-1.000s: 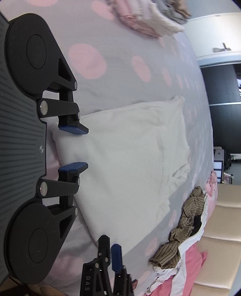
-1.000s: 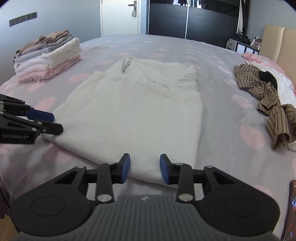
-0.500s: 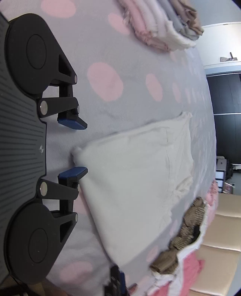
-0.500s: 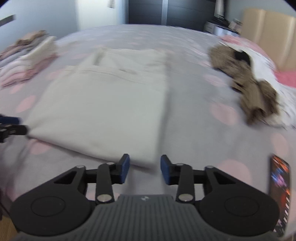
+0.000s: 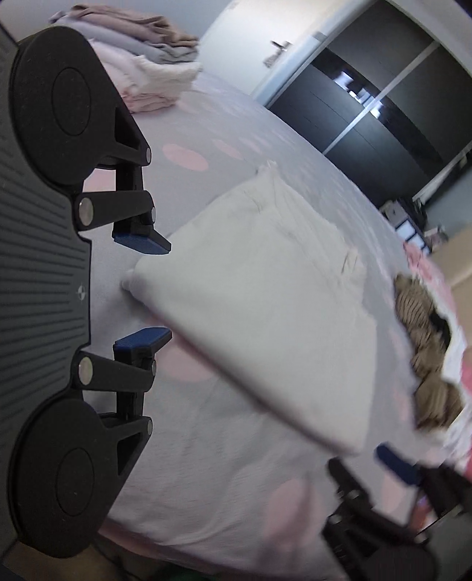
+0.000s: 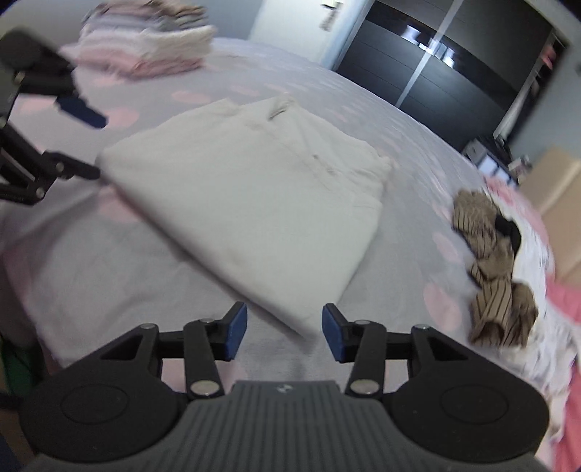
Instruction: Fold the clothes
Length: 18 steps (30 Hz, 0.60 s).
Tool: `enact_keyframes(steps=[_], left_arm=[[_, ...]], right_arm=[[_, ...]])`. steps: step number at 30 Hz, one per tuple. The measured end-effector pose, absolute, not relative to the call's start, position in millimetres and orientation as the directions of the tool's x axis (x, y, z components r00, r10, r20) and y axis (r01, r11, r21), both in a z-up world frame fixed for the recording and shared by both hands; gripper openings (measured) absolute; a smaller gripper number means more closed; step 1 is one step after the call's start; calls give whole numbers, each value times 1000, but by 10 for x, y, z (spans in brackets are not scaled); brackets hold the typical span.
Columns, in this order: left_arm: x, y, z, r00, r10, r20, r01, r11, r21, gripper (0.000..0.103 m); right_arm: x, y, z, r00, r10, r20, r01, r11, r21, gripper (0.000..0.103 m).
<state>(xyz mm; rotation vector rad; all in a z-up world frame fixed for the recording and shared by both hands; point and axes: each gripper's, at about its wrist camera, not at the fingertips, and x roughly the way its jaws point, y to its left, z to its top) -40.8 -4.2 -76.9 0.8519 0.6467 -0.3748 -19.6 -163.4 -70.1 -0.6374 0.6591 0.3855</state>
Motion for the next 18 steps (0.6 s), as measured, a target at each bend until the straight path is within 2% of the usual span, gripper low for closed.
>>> enact_keyframes(steps=[7, 15, 18], left_arm=[[-366, -196, -1188, 795, 37, -606, 544, 398, 738, 43], [-132, -290, -1332, 839, 44, -543, 487, 386, 784, 41], [-94, -321, -1369, 855, 41, -518, 466, 382, 798, 38]], right_arm=[[-225, -1453, -1050, 766, 35, -642, -568, 503, -651, 49], [-59, -1390, -1228, 822, 36, -569, -529, 419, -738, 48], [27, -1370, -1250, 830, 40, -556, -518, 423, -743, 41]])
